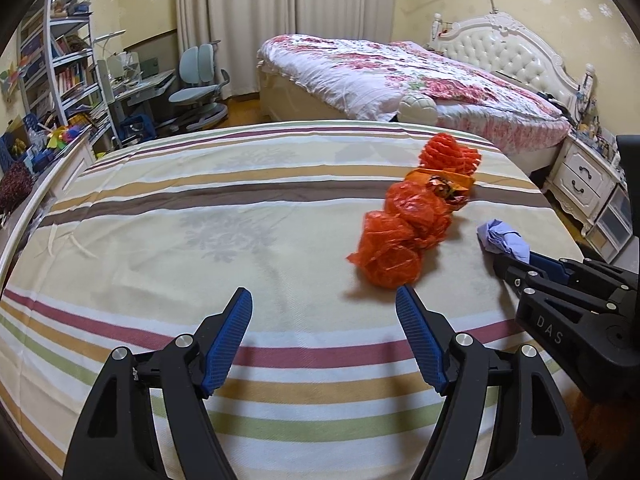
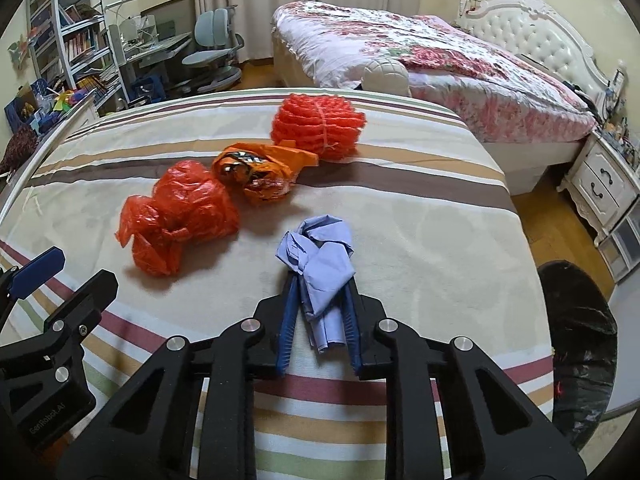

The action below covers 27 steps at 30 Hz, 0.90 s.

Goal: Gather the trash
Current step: 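Grasp the red plastic bags with the left gripper while the right gripper holds the blue cloth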

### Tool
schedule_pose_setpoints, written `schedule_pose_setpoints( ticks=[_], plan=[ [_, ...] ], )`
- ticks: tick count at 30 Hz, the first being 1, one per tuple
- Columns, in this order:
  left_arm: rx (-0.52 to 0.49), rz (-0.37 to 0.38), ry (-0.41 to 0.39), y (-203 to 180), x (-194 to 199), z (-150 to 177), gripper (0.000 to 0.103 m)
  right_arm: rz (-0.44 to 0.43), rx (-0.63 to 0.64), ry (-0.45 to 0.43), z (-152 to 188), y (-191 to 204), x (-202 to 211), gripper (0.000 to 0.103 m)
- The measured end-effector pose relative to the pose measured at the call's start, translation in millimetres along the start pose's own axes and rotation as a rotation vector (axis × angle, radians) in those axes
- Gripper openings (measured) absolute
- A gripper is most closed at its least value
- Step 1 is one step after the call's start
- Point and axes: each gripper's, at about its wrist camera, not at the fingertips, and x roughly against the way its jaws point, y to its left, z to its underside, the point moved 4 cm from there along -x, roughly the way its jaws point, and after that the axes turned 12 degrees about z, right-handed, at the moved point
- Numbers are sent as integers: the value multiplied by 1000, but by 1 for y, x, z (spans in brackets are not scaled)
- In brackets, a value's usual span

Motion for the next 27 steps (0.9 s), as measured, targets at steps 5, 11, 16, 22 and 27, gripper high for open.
schedule_pose_setpoints(
  ticks=[5,11,16,22,27],
  plan=[
    [-18,24,6,-11,-10,-6,73,41,-49,5,3,-30,-5,21],
    [-43,37,9,-25,-24,-17,75,57,-84,10,3,-50,-10,21],
    [-52,36,19,-29,-35,-25,75,50,-87,10,4,-51,-11,21],
    [-45,56,52,-28,-44,-27,66,49,-88,9,4,-50,-11,21],
    [-43,84,82,-26,-46,-22,44,50,-87,9,4,-51,-11,21]
  ],
)
